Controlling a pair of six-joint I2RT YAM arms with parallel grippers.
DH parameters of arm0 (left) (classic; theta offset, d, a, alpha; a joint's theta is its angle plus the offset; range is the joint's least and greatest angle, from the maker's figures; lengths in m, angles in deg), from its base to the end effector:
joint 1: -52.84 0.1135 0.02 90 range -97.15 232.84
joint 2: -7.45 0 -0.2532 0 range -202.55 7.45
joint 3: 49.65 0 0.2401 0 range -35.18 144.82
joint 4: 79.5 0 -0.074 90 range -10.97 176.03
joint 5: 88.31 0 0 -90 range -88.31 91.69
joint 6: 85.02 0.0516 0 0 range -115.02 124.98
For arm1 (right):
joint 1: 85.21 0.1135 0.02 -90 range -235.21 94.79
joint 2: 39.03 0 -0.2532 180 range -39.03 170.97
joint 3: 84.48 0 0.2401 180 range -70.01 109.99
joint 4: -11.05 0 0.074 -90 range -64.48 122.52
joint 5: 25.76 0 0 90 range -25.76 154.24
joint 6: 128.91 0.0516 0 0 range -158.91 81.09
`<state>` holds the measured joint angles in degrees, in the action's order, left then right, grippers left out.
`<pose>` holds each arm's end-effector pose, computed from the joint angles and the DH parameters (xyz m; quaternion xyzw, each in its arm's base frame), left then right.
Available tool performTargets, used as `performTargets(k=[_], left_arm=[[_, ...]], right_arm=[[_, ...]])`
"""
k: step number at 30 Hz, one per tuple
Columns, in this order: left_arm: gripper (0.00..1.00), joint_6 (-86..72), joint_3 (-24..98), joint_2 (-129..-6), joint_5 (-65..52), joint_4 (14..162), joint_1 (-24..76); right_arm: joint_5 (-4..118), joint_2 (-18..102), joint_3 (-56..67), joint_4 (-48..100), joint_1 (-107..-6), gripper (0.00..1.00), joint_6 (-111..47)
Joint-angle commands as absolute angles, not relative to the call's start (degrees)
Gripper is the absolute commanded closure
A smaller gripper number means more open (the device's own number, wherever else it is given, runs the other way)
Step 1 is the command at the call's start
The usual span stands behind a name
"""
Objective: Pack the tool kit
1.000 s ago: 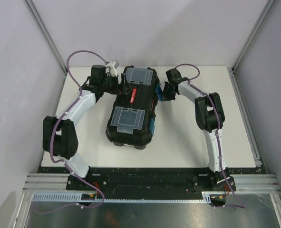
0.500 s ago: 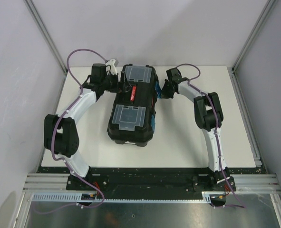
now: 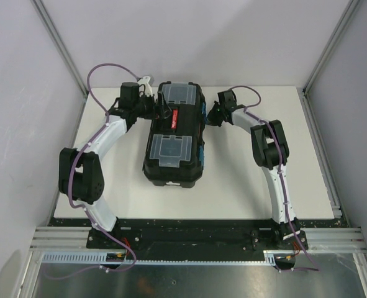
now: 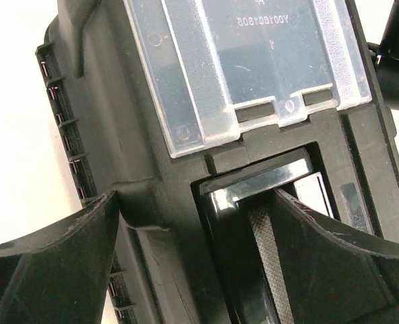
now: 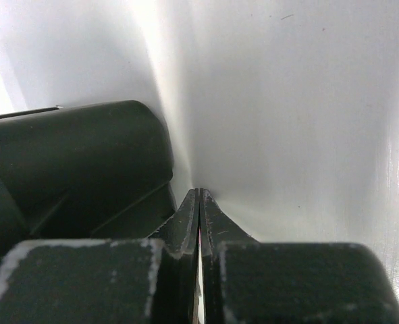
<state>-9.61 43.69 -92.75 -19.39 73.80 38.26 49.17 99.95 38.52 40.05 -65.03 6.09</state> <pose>0.3873 -0.1199 0.2665 0.0864 0.8663 -0.2730 0.4093 0.4923 0.1952 0.1261 0.1478 0.9052 0.3065 0.2545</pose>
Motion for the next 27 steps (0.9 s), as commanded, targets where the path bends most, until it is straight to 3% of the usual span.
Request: performTargets(k=[1, 6, 9, 12, 16, 21, 27], left_arm=[[0.2, -10.9, 40.0, -98.5, -42.6, 66.2, 24.6], [0.1, -11.7, 40.5, -92.4, -35.7, 66.0, 28.5], [0.03, -11.6, 41.4, -87.7, -30.4, 65.7, 31.0], [0.01, -10.9, 42.2, -83.5, -24.5, 65.2, 33.0], [0.01, -9.3, 42.0, -77.4, -17.2, 63.9, 35.9], [0.0, -9.8, 37.5, -66.8, -11.8, 63.0, 40.8], [0.01, -8.1, 31.8, -54.6, -0.6, 56.7, 43.1]], right_arm=[[40.0, 99.2, 36.3, 29.7, -55.4, 1.0, 12.8], [49.9, 89.8, 27.6, 34.4, -61.7, 0.93, 10.1], [54.8, 82.7, 20.9, 34.6, -65.8, 0.72, 7.9], [58.2, 76.9, 17.0, 36.1, -68.5, 0.5, 3.9], [60.1, 70.8, 13.4, 38.9, -71.0, 0.34, 0.2], [65.3, 61.2, 8.6, 43.5, -71.7, 0.26, -4.6], [74.4, 43.8, -0.3, 46.8, -71.7, 0.25, -8.0]])
